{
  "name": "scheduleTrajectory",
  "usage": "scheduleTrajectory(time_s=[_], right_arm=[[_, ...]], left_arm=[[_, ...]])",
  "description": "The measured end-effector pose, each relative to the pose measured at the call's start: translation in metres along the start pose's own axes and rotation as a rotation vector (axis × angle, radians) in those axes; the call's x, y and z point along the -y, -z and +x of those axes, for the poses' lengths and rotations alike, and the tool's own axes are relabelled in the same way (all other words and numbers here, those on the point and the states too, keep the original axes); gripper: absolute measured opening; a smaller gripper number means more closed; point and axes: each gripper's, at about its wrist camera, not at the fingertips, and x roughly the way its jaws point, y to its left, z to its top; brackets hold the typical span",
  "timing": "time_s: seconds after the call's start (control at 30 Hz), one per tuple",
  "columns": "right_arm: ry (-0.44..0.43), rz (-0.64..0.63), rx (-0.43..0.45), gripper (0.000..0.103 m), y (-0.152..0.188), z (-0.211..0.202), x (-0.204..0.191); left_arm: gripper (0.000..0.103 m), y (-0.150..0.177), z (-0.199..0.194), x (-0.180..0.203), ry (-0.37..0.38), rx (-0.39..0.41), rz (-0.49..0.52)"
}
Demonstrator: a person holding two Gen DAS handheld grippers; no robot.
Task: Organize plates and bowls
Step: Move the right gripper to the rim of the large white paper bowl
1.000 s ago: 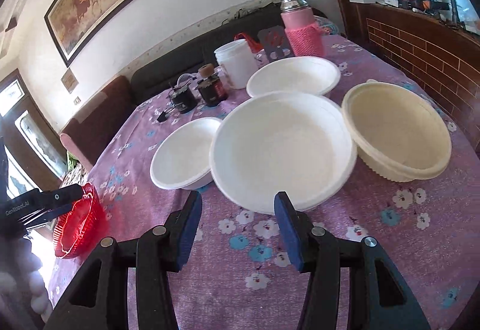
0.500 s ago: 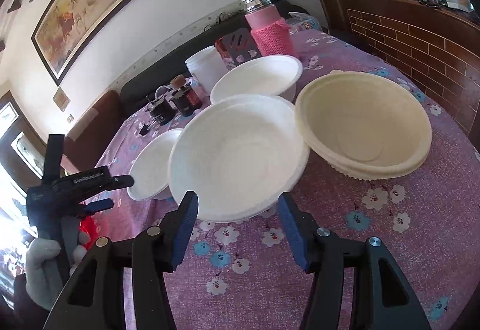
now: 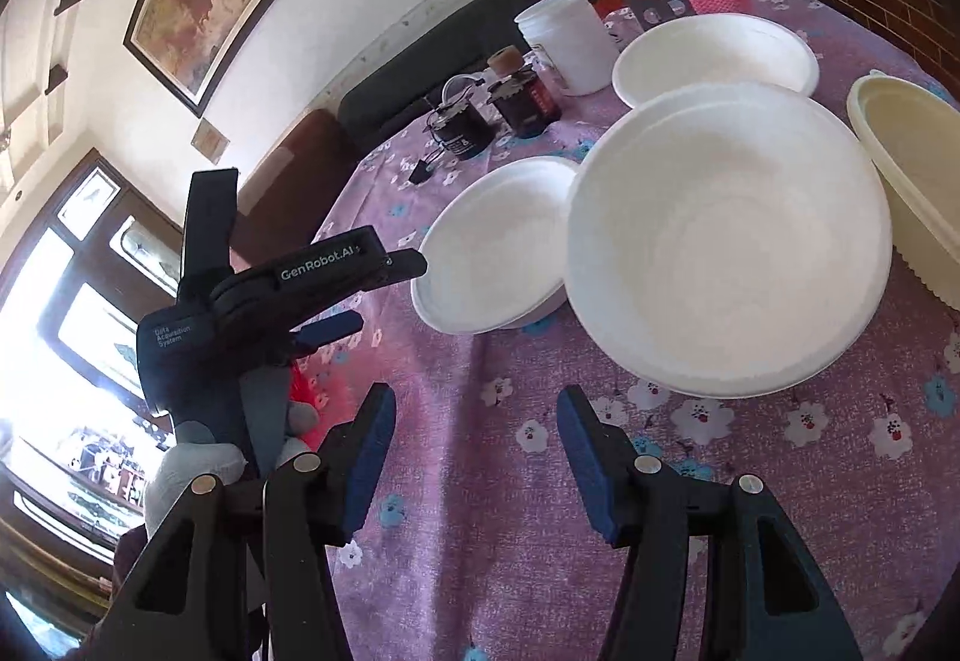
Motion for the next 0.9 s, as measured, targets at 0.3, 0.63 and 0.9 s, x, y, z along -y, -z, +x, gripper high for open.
scheduleTrajectory(time_s=[0.3, 0.63, 0.9], right_arm=[[0.019, 0.063, -0.068, 0.061, -0.008, 0.044, -0.006], [0.109, 0.175, 0.008, 0.061, -0.018, 0.075, -0.005], [0.137, 0.247, 0.064, 0.061, -0.029, 0.079, 0.001]], left_arm=[[0.083, -0.009, -0.002, -0.005, 0.007, 0.024, 0.017], [0.083, -0.021, 0.009, -0.018, 0.036, 0.009, -0.028], [0.083, -0.029, 0.032, -0.004, 0.069, -0.023, -0.016]])
